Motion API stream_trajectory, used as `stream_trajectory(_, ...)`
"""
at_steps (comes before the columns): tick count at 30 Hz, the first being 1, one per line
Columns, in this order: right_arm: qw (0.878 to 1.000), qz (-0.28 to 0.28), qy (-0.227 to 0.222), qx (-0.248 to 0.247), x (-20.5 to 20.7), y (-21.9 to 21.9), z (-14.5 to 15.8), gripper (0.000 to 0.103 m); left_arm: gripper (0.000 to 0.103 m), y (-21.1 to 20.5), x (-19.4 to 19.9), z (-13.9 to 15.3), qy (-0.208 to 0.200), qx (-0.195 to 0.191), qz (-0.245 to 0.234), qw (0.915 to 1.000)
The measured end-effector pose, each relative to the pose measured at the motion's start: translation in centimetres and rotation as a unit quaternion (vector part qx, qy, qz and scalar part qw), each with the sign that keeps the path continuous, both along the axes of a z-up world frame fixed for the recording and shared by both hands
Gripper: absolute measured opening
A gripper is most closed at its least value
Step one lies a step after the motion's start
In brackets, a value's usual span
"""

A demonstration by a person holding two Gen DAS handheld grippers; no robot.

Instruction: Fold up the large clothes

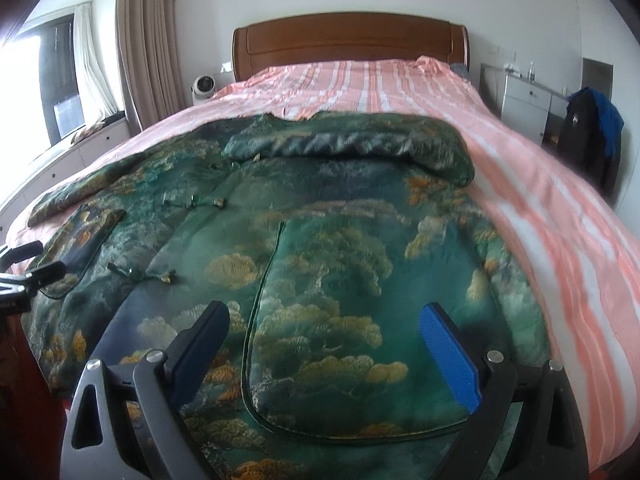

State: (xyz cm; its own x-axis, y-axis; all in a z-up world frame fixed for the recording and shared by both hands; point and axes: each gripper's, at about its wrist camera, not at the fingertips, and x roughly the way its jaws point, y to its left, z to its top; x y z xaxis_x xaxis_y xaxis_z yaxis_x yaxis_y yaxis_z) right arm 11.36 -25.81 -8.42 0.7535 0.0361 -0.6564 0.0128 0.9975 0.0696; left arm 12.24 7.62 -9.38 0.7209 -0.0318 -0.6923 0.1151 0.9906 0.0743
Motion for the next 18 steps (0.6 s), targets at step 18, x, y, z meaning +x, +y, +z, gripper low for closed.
stream_trajectory(18,1.000,0.005,0.024,0.007,0.3,0.2,-0.7,0.096,0.103,0.1,0.9,1.3,0.025,-0.017,0.005,0.9995)
